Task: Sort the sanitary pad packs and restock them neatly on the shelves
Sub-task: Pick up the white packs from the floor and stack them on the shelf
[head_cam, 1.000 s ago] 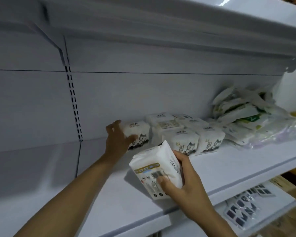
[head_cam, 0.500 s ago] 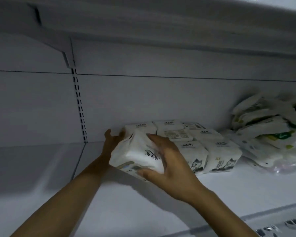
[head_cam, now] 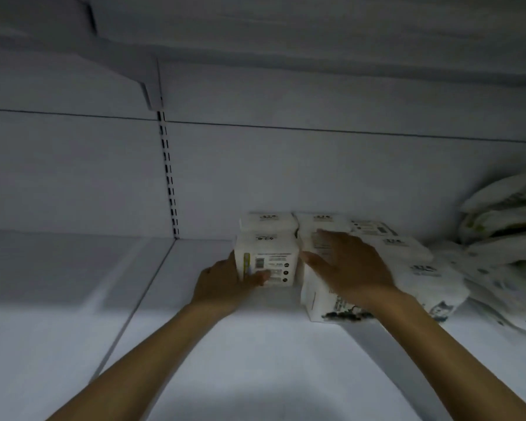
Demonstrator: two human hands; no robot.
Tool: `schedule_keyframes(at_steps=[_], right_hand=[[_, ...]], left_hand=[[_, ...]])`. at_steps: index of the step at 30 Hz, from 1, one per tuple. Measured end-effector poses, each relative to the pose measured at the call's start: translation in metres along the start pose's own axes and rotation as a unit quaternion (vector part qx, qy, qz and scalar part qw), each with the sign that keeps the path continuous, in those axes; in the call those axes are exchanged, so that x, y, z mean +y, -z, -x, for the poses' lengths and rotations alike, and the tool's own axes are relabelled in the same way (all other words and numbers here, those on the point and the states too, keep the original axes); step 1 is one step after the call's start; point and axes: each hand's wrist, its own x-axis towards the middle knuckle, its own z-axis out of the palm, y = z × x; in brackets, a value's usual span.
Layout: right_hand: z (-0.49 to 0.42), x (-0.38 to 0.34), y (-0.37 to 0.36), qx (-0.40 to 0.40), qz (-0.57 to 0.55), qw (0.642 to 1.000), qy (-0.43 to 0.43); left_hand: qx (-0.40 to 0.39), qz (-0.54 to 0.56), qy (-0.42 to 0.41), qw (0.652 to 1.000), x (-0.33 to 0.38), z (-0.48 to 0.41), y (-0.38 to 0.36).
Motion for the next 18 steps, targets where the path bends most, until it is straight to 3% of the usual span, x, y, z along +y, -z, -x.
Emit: schedule_keyframes(at_steps=[7, 15, 18], right_hand=[[0.000, 0.002, -0.018, 0.041, 0.036, 0.998, 0.022], [-0.003, 0.007, -0.025, 0.077, 0.028, 0.996, 0.039], [-0.006, 0.010, -0.020, 0.090, -0.046, 0.994, 0.052]], left_hand=[[0.017, -0.010, 0.002, 1.000, 0.003, -0.011, -0.011], [0.046, 0.144, 0.059, 0.987, 0.006, 0.004, -0.006], [0.047, 0.177, 0.056, 0.981, 0.001, 0.017, 0.002]])
